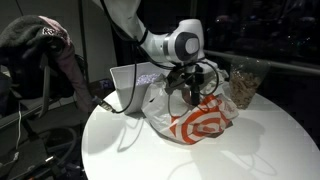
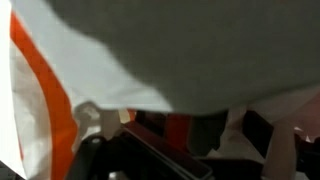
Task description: Transfer the items from the plastic to the box
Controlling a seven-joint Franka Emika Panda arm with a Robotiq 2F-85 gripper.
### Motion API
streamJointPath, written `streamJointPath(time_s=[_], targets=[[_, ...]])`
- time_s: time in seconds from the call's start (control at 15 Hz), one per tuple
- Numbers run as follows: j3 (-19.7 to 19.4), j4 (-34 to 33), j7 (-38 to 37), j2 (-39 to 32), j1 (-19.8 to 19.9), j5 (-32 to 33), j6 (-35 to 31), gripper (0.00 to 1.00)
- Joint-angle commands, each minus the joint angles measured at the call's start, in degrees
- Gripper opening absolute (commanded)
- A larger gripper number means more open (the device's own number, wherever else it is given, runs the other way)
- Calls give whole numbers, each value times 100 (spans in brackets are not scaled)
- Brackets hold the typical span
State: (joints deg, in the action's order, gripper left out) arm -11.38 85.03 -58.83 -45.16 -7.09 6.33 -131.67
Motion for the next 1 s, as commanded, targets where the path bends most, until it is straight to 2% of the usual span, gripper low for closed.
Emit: streamJointPath(time_s=[0.0, 0.33, 0.4, 0.47, 0.53, 0.73, 0.93], targets=[[-201, -599, -471, -538, -125, 163, -13, 100], [-414, -893, -1033, -815, -249, 409, -87, 100], [-427, -905, -1100, -818, -257, 431, -65, 75], [-442, -900, -1160, -803, -263, 457, -28, 75], [-447, -896, -1211, -794, -261, 480, -9, 68], [-435, -860, -1323, -749, -218, 463, 89, 42], [-379, -837, -1312, -707, -167, 407, 247, 20]])
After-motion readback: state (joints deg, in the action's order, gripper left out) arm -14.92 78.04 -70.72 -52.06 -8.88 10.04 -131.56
